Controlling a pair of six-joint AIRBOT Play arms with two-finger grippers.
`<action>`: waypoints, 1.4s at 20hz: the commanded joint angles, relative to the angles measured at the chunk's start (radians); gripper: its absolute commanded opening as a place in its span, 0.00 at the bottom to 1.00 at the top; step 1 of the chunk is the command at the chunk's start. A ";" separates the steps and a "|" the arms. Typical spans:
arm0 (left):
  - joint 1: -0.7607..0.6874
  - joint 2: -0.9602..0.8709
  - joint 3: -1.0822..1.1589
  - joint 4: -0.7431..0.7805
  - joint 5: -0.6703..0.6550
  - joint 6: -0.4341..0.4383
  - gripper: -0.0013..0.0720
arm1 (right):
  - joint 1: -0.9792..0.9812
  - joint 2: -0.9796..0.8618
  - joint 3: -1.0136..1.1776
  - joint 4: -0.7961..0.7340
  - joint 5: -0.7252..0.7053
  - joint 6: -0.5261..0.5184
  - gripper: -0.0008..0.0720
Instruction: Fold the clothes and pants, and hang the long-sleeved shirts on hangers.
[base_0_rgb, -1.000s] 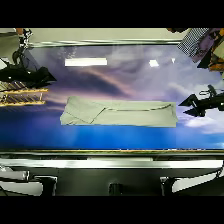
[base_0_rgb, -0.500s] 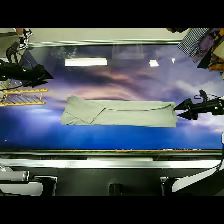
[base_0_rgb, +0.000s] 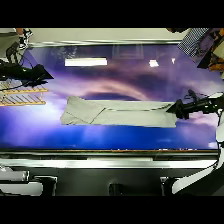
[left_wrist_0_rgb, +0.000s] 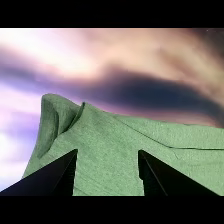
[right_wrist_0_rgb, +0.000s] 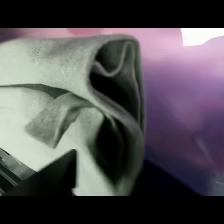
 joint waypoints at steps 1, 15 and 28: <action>0.001 0.000 0.001 0.000 -0.001 0.000 0.59 | 0.049 0.008 -0.013 -0.029 -0.017 0.008 0.16; -0.464 -0.206 -0.159 -0.372 0.306 -0.029 0.04 | 0.048 0.496 0.020 -0.151 0.063 0.298 0.06; -0.951 -0.463 -0.100 -0.709 0.806 -0.197 0.04 | 0.048 0.649 0.188 -0.184 0.193 0.405 0.06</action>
